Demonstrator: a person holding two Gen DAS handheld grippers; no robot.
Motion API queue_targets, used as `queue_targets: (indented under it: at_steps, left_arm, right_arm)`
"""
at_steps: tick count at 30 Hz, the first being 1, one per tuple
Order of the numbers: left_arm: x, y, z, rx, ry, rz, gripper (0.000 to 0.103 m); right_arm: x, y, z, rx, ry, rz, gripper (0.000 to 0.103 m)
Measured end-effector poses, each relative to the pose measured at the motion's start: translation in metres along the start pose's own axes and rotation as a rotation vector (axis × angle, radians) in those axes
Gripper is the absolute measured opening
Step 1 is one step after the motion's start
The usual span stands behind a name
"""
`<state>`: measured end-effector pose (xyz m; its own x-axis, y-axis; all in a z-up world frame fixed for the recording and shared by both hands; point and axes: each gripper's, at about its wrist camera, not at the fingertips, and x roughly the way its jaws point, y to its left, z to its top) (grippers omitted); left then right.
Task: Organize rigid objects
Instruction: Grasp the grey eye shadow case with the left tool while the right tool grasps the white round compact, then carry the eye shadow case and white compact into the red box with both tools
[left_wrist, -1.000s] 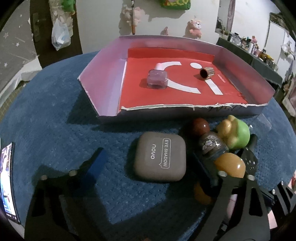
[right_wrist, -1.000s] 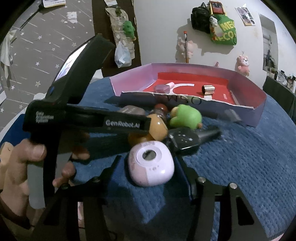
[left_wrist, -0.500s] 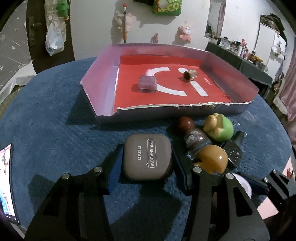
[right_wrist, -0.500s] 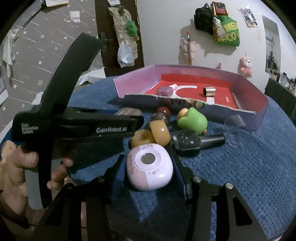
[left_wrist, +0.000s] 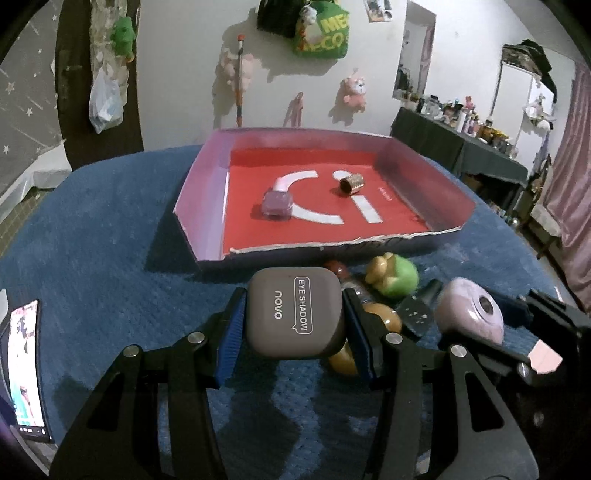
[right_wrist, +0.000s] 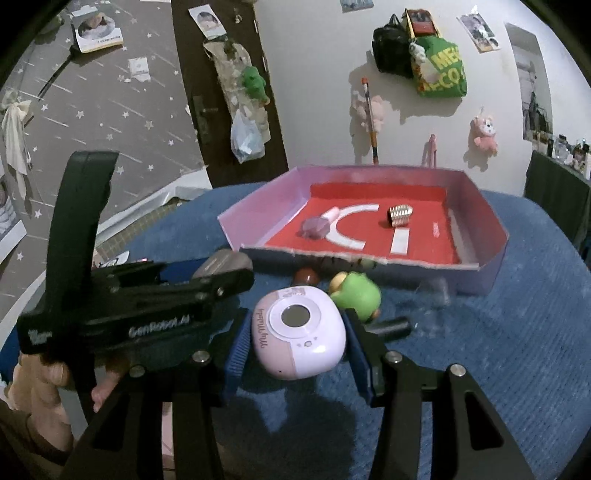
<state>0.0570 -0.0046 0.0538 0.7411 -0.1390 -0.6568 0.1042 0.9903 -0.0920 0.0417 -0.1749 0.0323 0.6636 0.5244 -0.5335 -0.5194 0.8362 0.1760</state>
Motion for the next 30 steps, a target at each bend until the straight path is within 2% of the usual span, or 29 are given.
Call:
queue_targets:
  at_steps: [16,30]
  left_arm:
    - [0.001,0.0,0.006,0.002,-0.008,-0.026,0.049]
    - [0.015,-0.006,0.025,0.023,0.004,-0.063,0.049]
  right_arm:
    - [0.005,-0.006,0.013,-0.003,-0.004,0.002,0.052]
    - [0.016,-0.026,0.03,0.02,0.02,0.0,0.052]
